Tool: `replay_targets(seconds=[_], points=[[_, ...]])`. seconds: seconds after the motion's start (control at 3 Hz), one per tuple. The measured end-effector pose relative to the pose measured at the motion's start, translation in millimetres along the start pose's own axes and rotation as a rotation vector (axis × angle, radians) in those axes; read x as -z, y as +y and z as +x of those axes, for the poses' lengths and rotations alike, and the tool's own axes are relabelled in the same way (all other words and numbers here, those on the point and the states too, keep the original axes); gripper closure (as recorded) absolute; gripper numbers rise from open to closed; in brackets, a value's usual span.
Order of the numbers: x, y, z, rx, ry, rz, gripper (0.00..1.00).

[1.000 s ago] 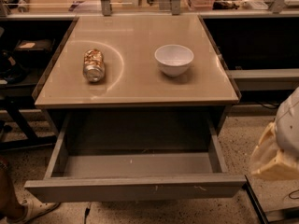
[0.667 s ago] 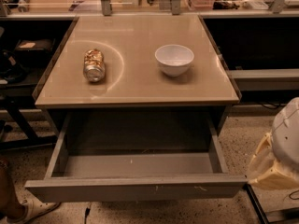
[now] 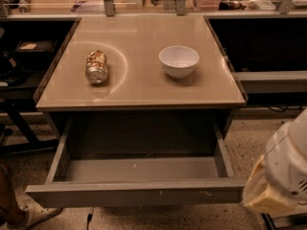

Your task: Close top drawer

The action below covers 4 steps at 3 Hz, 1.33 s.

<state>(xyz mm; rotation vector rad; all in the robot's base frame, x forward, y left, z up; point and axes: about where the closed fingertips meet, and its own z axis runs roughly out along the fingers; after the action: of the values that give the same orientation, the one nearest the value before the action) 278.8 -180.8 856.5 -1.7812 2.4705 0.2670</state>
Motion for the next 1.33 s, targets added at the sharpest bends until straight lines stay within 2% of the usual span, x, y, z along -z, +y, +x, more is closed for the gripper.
replay_targets(seconds=[0.67, 1.33], points=[[-152, 25, -21, 0.015, -0.045, -0.167, 1.0], [-161, 22, -23, 0.014, -0.049, -0.167, 1.0]])
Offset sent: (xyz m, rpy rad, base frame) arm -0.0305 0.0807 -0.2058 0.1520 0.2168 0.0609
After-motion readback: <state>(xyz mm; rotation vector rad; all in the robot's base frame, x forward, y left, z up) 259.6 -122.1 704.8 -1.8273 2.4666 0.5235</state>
